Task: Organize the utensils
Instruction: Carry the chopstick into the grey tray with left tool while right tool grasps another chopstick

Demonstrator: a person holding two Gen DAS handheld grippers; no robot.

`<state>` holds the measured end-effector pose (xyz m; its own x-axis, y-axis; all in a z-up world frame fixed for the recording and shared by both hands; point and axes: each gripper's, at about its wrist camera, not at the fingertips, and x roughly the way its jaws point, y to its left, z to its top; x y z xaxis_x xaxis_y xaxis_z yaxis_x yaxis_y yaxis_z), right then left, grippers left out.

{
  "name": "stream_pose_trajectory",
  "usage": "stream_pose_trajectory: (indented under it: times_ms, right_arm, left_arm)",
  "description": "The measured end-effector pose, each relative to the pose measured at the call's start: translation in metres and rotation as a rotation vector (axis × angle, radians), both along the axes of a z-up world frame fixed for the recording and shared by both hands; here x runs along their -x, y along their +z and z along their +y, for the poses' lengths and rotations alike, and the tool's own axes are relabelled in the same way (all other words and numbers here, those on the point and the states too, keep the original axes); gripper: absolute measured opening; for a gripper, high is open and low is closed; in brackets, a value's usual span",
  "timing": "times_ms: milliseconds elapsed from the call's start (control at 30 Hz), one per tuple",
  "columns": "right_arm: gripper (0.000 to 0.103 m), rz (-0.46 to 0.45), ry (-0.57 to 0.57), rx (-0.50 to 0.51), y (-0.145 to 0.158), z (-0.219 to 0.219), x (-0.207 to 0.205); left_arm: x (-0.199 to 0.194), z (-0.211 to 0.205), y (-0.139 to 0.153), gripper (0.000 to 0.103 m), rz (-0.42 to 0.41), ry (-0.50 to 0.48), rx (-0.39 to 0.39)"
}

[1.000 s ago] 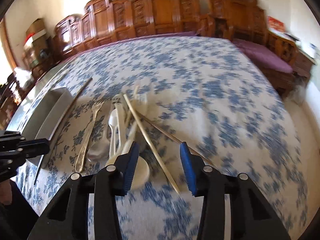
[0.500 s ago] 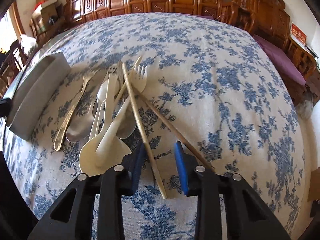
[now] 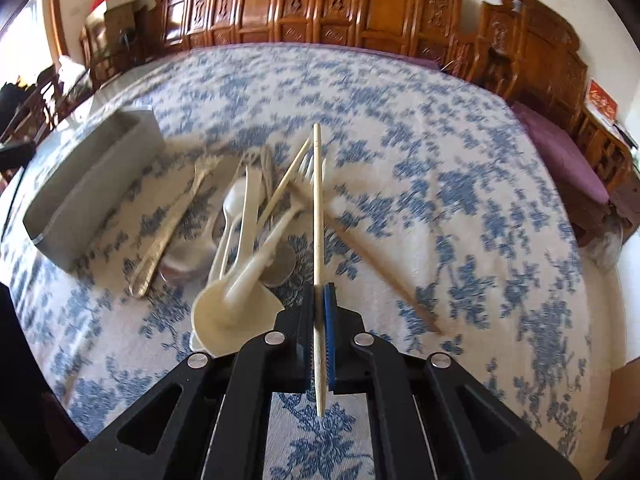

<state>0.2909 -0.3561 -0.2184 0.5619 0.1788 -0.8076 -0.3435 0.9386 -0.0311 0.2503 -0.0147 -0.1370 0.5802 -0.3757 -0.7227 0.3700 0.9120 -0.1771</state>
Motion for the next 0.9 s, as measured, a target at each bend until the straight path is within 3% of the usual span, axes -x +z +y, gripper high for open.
stream_pose_trajectory:
  times_ms: [200, 467, 900]
  right_arm:
    - [0.006, -0.082, -0.002, -0.046, 0.042, 0.012, 0.014]
    - [0.006, -0.145, 0.061, -0.146, 0.076, 0.07, 0.031]
    - [0.006, -0.105, 0.12, -0.222, 0.082, 0.144, 0.039]
  left_arm:
    - [-0.008, 0.026, -0.007, 0.004, 0.021, 0.068, -0.02]
    - [-0.025, 0.056, -0.04, 0.004, 0.111, 0.151, -0.033]
    - [-0.041, 0.068, -0.058, 0.006, 0.17, 0.213, -0.055]
